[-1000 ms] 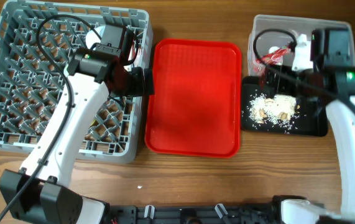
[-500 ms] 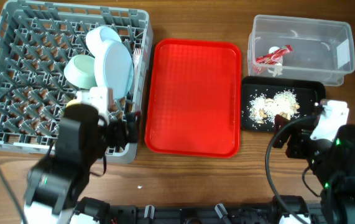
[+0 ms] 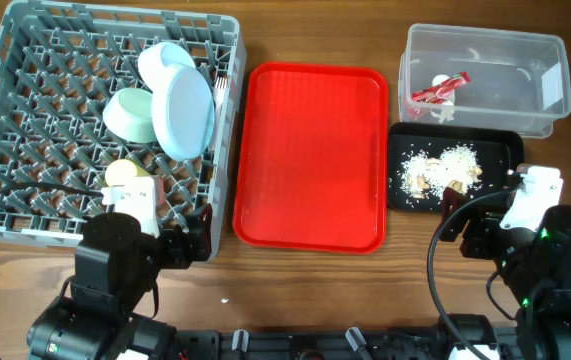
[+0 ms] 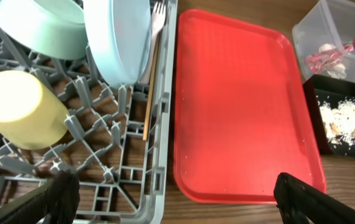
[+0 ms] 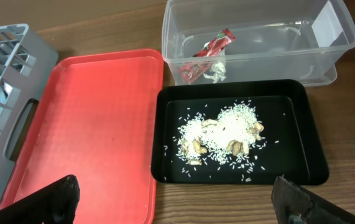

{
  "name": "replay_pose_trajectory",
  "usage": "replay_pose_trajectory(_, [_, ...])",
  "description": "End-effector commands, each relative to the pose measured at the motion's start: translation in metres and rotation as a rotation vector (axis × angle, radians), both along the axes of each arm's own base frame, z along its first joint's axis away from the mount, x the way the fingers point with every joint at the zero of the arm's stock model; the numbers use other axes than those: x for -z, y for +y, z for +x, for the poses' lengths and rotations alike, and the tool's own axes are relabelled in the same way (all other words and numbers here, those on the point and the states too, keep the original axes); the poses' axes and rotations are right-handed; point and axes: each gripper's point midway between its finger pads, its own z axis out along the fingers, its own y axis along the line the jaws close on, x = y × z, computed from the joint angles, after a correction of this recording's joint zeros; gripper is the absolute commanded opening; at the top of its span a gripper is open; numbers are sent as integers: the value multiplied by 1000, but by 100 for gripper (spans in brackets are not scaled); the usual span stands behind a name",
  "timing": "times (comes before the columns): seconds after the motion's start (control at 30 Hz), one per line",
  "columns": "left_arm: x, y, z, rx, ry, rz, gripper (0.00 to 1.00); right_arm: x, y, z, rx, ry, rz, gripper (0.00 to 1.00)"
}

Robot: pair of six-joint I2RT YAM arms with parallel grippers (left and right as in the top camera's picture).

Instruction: Sort waste into correct bins and load items into the dishwasher rack

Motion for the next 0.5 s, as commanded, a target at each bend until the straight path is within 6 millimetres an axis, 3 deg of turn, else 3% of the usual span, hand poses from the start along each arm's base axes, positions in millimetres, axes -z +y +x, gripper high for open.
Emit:
replay_pose_trajectory(0.0, [3,3,0,1,-1,27,100,2,-3,0,24,3,2,100])
replay_pose_trajectory(0.2, [3,3,0,1,-1,27,100,-5,-5,-8,30,-67,-9,100])
replay_pose_trajectory(0.47, [3,3,0,1,-1,27,100,-14,17,5,-70,-539,18,100])
